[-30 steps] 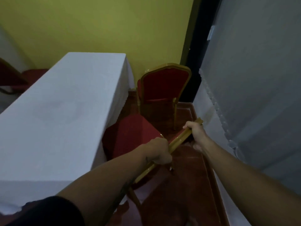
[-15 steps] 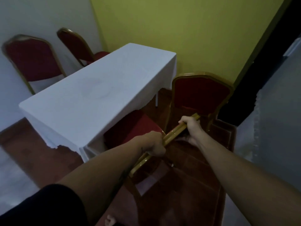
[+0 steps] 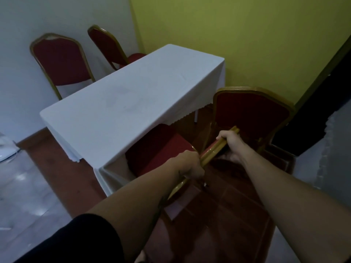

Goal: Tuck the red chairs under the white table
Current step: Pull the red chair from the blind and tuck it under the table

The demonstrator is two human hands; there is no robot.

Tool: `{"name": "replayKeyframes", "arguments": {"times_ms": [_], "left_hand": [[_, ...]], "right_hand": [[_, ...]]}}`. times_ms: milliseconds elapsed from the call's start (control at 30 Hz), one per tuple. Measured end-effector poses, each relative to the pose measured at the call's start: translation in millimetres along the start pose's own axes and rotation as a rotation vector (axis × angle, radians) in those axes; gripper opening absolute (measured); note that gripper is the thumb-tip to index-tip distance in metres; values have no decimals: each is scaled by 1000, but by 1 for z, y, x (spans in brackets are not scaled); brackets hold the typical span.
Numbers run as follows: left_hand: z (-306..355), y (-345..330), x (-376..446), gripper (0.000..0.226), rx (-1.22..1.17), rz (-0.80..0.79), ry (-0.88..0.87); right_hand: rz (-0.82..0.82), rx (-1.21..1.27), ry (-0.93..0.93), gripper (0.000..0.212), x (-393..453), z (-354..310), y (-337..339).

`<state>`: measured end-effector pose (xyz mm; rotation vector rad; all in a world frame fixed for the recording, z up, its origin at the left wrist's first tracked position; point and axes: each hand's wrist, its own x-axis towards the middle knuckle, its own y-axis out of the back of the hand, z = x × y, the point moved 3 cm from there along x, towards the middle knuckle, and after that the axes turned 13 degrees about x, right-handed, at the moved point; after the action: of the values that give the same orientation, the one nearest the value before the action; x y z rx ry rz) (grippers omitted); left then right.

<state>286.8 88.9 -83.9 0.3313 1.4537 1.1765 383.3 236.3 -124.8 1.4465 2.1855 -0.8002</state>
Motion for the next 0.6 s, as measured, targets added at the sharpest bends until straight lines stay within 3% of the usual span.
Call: {"name": "replayKeyframes", "arguments": {"times_ms": [167, 600], "left_hand": [[0, 7, 24, 44, 18, 3, 14], [-24, 31, 67, 45, 28, -11, 65]], "right_hand": [[-31, -58, -41, 56, 25, -15, -4], [-34, -90, -61, 57, 75, -29, -39]]}}
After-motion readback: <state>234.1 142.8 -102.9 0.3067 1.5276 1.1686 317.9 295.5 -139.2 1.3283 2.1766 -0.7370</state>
